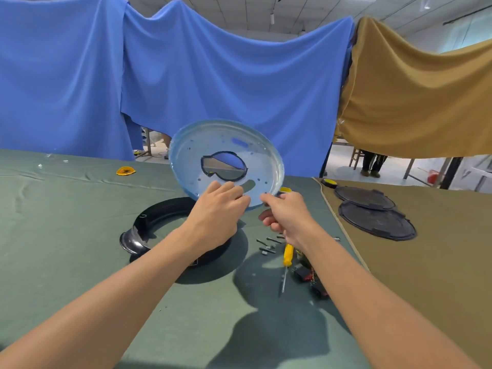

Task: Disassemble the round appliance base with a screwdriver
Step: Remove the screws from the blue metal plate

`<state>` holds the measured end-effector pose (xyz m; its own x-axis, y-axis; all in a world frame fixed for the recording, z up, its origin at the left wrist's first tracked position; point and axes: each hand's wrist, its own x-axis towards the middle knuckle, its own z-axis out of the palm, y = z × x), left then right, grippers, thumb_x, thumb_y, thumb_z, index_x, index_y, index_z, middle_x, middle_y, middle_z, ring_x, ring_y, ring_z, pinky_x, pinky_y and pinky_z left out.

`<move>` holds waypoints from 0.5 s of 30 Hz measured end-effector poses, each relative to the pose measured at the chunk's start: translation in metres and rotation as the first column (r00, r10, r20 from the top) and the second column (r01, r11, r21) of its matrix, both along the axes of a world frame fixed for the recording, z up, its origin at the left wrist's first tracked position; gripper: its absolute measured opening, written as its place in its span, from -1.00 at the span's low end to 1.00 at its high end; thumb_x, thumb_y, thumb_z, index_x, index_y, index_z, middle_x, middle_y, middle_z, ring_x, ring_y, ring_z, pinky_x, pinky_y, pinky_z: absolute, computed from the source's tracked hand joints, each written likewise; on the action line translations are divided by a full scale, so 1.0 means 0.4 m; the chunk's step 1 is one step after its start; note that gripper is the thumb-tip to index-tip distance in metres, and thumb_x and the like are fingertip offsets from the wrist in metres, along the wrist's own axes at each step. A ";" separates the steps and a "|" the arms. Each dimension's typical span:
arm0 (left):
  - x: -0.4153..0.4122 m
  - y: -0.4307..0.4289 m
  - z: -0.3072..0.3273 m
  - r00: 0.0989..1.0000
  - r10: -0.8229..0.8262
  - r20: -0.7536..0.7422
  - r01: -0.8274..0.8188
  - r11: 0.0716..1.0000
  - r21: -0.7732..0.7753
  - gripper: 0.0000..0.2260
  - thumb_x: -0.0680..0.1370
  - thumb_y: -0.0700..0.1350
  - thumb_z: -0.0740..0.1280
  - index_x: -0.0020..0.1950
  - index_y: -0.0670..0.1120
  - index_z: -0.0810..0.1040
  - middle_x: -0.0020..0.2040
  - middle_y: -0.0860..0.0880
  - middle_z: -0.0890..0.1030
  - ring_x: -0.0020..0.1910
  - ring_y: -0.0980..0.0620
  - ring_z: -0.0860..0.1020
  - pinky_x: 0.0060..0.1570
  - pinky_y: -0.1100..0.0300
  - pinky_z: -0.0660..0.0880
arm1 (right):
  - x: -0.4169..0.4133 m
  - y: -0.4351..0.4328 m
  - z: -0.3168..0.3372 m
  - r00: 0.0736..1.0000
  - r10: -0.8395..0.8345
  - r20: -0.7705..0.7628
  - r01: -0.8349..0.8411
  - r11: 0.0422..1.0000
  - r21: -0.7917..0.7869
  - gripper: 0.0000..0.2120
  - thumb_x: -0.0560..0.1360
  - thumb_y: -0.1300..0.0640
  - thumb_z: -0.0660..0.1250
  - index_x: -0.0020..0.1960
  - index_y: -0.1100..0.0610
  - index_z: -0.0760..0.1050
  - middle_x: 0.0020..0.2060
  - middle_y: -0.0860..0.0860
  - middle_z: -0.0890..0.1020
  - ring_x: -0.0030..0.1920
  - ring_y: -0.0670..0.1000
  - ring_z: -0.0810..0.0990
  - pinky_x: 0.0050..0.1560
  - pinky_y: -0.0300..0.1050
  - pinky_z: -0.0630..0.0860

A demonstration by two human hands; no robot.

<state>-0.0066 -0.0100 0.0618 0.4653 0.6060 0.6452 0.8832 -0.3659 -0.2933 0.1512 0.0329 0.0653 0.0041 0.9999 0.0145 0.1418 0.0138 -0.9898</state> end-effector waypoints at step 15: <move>0.017 0.089 -0.150 0.903 0.407 0.139 -0.329 0.862 -0.386 -0.66 0.60 0.13 0.20 0.21 -0.09 0.46 0.17 -0.04 0.52 0.18 -0.07 0.45 0.04 0.08 0.38 | 0.105 0.190 -0.074 0.910 -0.360 0.207 0.377 0.925 -0.050 -0.78 0.55 0.29 0.17 0.17 0.28 0.43 -0.12 0.22 0.64 -0.57 -0.06 0.45 -0.66 -0.31 0.27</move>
